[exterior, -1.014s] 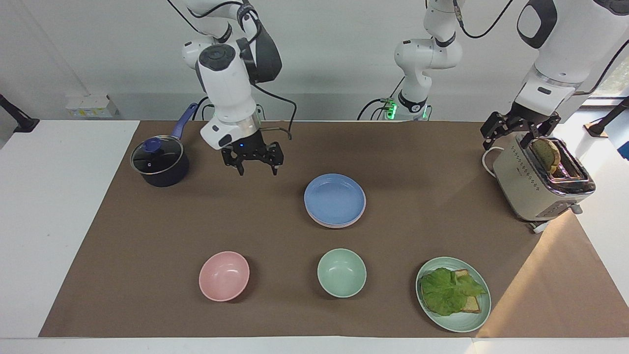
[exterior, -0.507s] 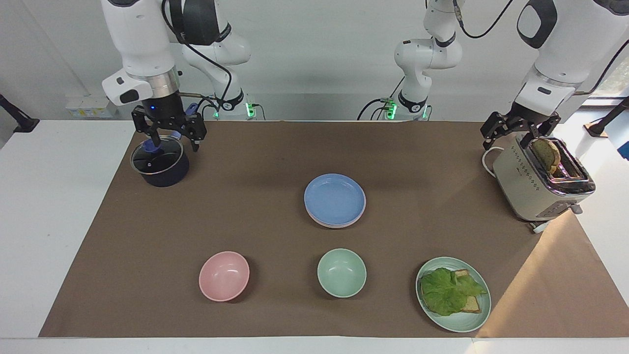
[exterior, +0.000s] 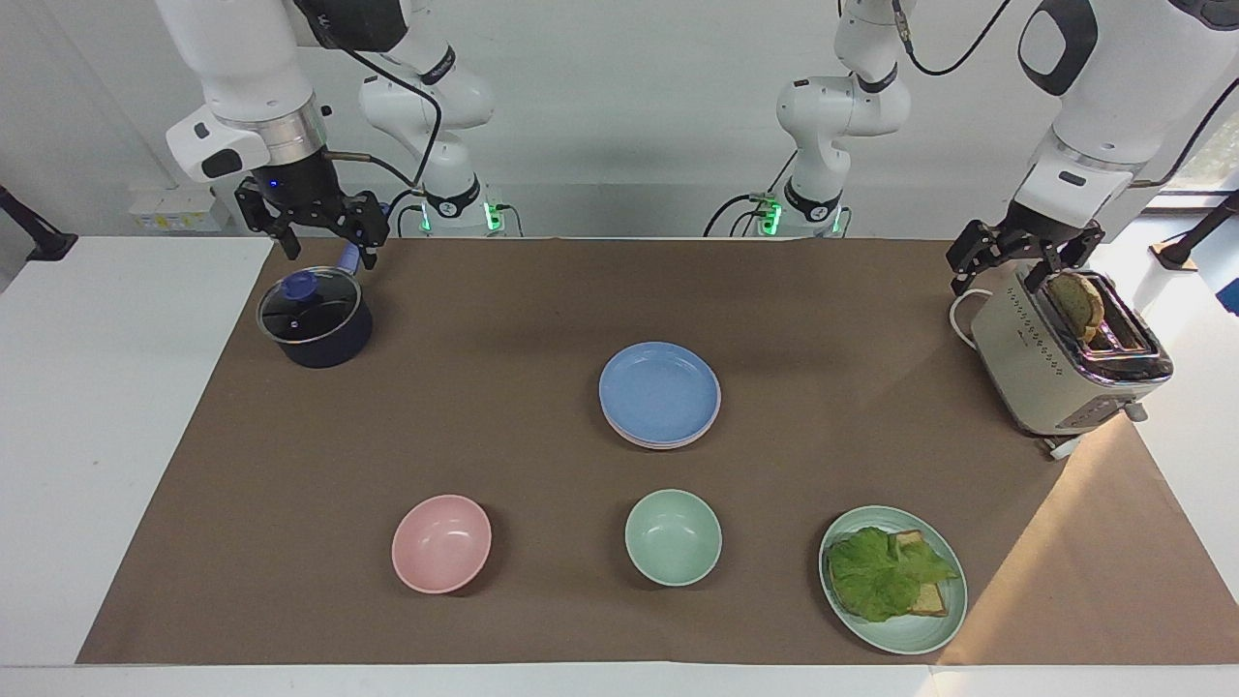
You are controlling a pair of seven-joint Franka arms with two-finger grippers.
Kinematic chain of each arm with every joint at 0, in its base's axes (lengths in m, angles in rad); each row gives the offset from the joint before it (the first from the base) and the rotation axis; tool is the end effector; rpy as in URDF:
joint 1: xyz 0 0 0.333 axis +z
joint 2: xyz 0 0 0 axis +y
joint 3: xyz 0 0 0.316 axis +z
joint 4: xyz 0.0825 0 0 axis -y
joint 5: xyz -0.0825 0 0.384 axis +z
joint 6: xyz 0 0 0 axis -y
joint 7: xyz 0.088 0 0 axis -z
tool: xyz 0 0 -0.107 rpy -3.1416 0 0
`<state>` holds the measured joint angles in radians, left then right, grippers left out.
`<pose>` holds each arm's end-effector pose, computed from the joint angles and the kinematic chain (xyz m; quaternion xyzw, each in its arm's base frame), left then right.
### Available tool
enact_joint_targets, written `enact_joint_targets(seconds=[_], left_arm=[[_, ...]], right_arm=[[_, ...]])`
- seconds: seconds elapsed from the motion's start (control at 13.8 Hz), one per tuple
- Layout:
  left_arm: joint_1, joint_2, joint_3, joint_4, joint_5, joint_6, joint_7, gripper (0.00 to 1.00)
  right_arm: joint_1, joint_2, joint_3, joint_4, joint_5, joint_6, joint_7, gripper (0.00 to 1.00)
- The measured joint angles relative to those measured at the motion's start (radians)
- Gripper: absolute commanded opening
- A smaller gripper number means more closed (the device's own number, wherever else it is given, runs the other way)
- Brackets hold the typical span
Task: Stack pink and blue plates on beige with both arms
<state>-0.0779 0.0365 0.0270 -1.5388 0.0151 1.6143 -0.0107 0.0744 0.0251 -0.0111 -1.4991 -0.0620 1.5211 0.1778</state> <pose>0.5698 -0.0278 0.6231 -0.9996 0.0203 -0.0197 0.0074 0.5571 0.0285 0.6401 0.9978 -0.0587 0.0022 0.0311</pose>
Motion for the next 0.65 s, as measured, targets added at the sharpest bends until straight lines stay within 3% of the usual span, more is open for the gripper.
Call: enact_joint_targets(seconds=[0.65], left_arm=[[0.000,0.000,0.000,0.000,0.000,0.000,0.000,1.00]], right_arm=[[0.000,-0.002,0.000,-0.007,0.007,-0.020,0.000,1.00]])
